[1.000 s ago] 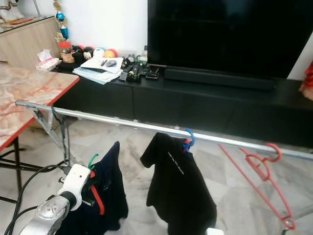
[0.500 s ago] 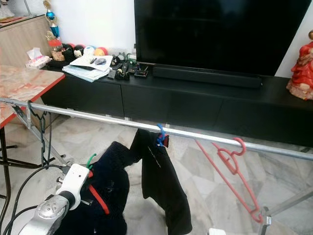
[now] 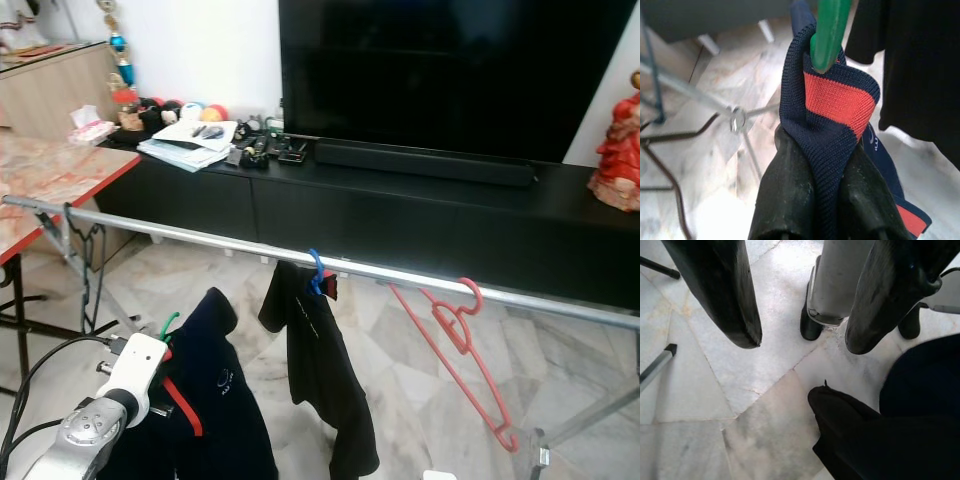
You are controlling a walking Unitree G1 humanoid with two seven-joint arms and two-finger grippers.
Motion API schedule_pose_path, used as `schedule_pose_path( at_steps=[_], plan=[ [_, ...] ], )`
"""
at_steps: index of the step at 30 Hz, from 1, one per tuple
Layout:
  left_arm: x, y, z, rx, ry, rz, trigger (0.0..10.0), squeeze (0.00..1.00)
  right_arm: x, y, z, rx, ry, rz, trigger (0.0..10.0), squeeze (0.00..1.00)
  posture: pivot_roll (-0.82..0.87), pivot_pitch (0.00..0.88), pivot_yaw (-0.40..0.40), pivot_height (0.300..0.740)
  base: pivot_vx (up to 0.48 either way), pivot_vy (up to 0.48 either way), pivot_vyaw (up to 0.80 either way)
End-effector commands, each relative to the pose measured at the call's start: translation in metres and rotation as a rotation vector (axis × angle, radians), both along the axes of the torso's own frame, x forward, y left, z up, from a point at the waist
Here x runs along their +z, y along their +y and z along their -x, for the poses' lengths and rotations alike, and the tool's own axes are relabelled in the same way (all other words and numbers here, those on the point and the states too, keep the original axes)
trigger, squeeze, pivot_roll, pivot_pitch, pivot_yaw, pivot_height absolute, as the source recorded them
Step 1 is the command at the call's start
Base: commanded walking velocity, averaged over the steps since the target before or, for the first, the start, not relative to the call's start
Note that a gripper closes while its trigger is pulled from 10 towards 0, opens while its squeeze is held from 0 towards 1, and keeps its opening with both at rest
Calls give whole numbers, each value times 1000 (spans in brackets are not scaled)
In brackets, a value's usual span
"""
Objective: Hang hanger
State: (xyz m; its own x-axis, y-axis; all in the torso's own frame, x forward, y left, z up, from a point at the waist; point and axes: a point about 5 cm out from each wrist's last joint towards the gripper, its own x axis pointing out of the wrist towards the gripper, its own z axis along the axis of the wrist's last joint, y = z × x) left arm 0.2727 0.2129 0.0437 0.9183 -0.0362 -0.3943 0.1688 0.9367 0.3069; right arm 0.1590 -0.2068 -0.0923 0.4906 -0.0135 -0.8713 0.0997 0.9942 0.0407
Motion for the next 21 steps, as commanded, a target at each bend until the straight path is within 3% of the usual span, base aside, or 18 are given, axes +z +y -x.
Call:
schedule_pose_path(
  at_steps=[1, 7, 21],
  plan=[
    [9, 7, -5, 39, -36, -6, 10000, 0, 0, 3, -2, -2, -4, -8, 10000, 0, -9, 0, -9, 740, 0, 0, 0],
    [10, 9, -7, 64, -47, 2, 10000, 0, 0, 2, -2, -7, -5, -8, 10000, 0, -9, 7, -18, 740, 0, 0, 0],
    [11, 15, -5, 99, -55, -3, 10000, 0, -1, 1, 1, 1, 2, -8, 10000, 0, -2, 21, -31, 740, 283, 0, 0]
  ],
)
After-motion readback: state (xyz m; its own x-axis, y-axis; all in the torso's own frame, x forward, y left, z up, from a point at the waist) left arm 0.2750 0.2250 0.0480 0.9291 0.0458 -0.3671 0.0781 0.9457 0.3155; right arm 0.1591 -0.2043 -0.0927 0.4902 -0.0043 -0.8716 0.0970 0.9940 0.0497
